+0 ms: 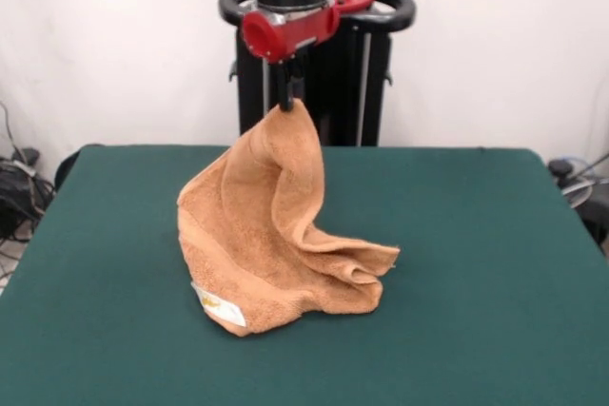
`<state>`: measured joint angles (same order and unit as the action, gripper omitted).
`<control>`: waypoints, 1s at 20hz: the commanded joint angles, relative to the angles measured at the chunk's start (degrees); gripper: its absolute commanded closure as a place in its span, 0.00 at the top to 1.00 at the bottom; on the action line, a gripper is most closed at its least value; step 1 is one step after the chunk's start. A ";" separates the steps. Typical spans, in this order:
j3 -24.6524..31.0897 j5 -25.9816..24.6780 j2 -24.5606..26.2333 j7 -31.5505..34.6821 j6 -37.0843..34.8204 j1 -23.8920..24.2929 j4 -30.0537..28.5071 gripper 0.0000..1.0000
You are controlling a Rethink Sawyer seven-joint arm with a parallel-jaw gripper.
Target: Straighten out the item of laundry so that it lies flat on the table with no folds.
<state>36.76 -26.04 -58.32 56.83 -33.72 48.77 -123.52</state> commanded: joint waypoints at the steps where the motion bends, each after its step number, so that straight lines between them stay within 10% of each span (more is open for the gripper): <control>1: 10.49 -6.70 0.23 -13.12 4.39 7.36 -6.64 0.00; 10: 24.87 -13.23 0.33 -23.11 5.76 21.67 -12.92 0.00; 20: 31.48 -19.79 -0.52 -22.76 9.45 23.49 -21.69 0.00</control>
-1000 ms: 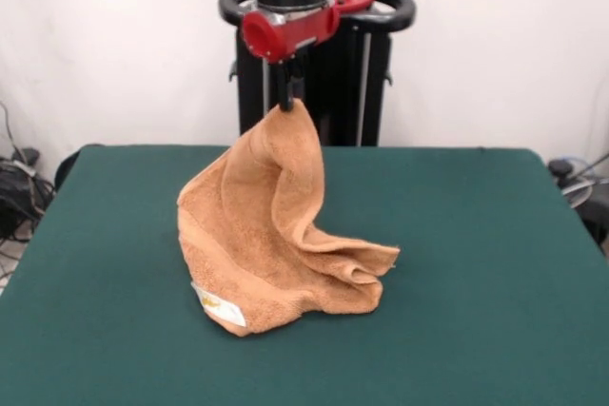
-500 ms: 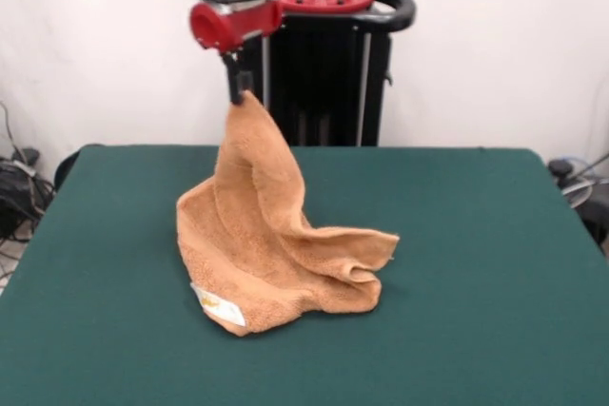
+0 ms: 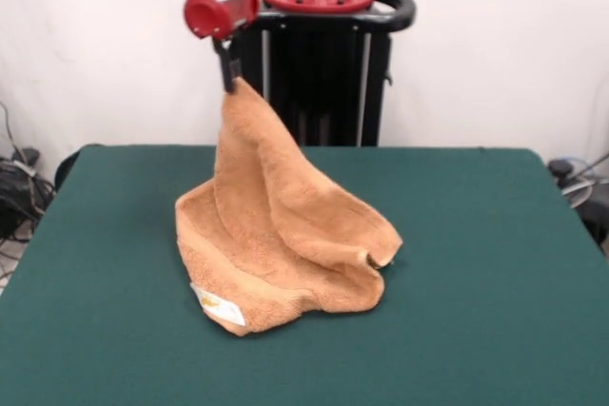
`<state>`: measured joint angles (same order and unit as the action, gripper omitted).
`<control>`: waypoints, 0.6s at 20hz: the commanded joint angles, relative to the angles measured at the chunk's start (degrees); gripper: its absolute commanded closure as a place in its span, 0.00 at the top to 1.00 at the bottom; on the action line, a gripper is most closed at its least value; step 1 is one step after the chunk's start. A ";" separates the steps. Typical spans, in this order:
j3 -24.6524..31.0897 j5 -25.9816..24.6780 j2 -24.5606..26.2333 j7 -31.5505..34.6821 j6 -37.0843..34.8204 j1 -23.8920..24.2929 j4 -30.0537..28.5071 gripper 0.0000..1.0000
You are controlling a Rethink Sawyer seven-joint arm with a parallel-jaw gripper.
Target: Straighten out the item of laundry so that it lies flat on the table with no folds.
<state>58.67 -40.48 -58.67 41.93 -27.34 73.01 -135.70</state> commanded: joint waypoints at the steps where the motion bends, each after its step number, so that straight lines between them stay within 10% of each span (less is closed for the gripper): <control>1: 9.69 -5.68 -0.50 -7.29 3.44 -0.78 -10.22 0.00; 12: 6.41 -17.90 -0.20 1.63 6.66 -6.36 -18.23 0.00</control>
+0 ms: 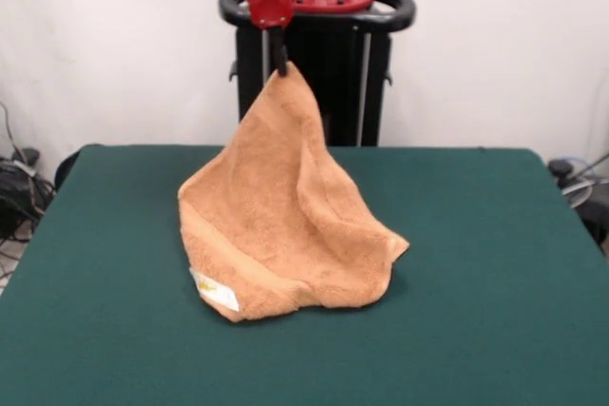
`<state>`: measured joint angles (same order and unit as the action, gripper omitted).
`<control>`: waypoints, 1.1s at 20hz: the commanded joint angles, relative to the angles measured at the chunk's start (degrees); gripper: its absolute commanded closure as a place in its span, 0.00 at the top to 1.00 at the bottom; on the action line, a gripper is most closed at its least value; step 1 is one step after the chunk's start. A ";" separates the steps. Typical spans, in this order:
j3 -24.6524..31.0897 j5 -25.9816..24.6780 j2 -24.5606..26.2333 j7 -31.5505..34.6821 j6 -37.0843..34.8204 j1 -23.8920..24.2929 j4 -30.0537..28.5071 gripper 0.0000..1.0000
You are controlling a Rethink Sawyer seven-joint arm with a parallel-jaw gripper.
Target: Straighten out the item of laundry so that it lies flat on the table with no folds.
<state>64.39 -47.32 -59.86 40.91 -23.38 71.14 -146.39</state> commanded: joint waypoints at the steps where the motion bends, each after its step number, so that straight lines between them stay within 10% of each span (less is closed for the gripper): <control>1: 0.24 -12.04 1.49 2.95 2.47 -4.57 -7.77 0.00; 22: -17.76 -32.88 4.45 17.64 7.52 -6.29 -6.35 0.00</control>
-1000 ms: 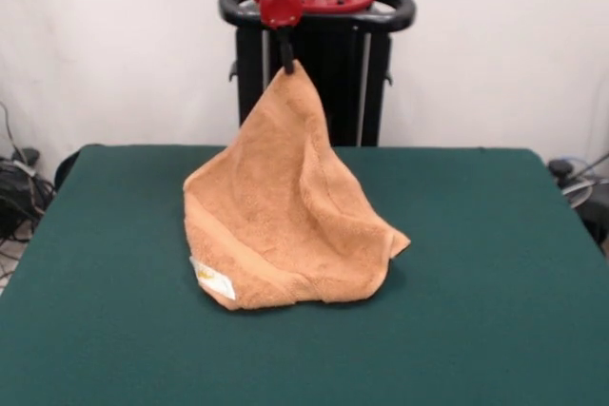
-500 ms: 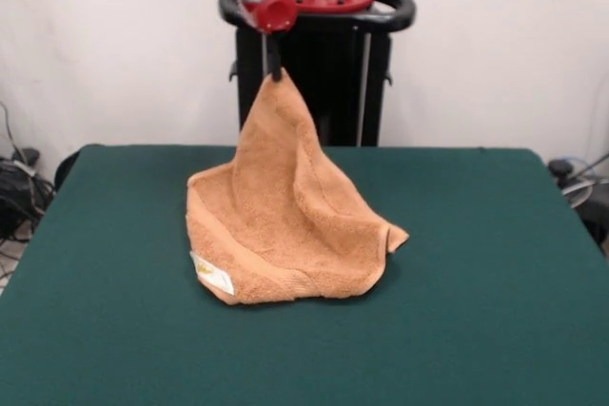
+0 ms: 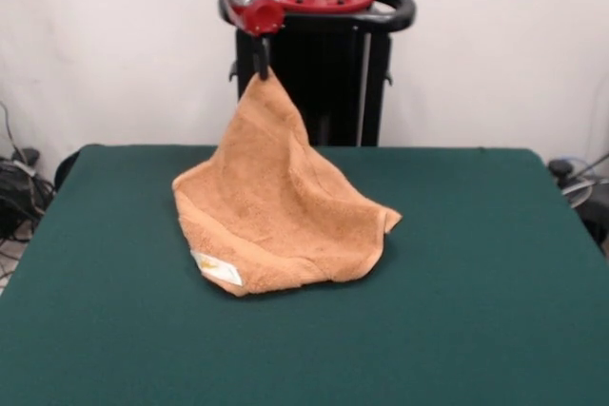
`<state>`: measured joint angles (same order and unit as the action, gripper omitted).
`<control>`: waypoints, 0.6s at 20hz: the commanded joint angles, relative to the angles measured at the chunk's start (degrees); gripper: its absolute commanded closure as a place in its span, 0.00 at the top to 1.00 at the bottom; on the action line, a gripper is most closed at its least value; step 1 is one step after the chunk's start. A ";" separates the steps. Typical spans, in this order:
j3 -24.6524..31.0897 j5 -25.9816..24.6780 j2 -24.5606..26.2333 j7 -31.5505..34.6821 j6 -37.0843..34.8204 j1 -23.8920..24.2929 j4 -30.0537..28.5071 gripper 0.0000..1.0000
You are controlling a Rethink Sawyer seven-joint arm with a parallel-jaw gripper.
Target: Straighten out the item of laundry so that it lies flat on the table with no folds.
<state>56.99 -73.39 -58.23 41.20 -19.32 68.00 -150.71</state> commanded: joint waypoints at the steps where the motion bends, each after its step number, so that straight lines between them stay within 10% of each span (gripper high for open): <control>1: -11.46 -7.42 2.99 17.71 3.91 -3.55 -1.69 0.00; 6: -18.93 -9.95 2.74 20.08 7.92 -6.76 0.44 0.00; 7: -21.83 -9.96 2.84 19.31 9.38 -7.77 1.36 1.00; 12: -23.89 -9.00 3.09 18.03 10.19 -7.90 1.70 1.00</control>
<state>40.89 -79.88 -57.11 41.61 -12.53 62.65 -151.51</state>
